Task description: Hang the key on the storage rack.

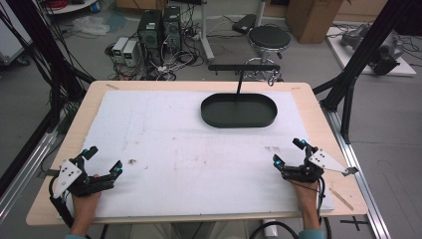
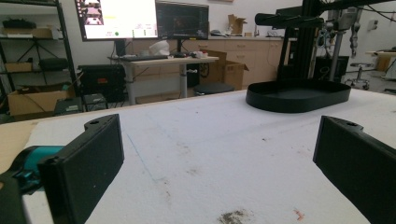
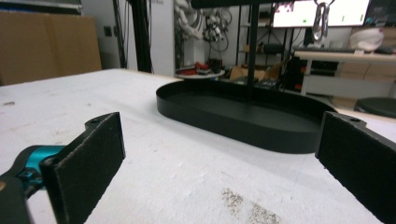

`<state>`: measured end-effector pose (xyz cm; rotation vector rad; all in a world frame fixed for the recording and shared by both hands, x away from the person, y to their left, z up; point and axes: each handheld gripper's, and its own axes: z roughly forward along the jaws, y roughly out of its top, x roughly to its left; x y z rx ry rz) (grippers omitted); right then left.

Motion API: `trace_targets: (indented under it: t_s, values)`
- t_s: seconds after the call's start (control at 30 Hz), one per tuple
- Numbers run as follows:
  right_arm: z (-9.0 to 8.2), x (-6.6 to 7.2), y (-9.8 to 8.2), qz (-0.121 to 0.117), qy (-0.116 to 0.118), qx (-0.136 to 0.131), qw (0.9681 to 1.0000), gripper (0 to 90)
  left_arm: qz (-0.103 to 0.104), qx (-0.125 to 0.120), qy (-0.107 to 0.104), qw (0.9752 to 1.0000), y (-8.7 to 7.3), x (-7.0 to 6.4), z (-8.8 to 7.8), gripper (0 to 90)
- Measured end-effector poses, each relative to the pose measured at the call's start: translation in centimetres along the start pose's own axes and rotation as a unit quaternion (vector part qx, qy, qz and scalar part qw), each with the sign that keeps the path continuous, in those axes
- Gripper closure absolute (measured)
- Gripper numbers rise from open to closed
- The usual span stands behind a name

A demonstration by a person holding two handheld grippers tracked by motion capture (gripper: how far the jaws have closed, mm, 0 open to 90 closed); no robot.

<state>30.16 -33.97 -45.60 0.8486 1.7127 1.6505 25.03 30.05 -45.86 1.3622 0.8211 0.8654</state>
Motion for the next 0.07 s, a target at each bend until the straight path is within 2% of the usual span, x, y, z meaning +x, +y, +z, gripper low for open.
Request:
trace_targets:
  t_s: [0.07]
  values:
    - [0.02, 0.04, 0.0, -0.003, -0.002, -0.001, 1.0, 0.7, 0.001, 0.0, 0.0, 1.0, 0.0, 0.0, -0.04, 2.2]
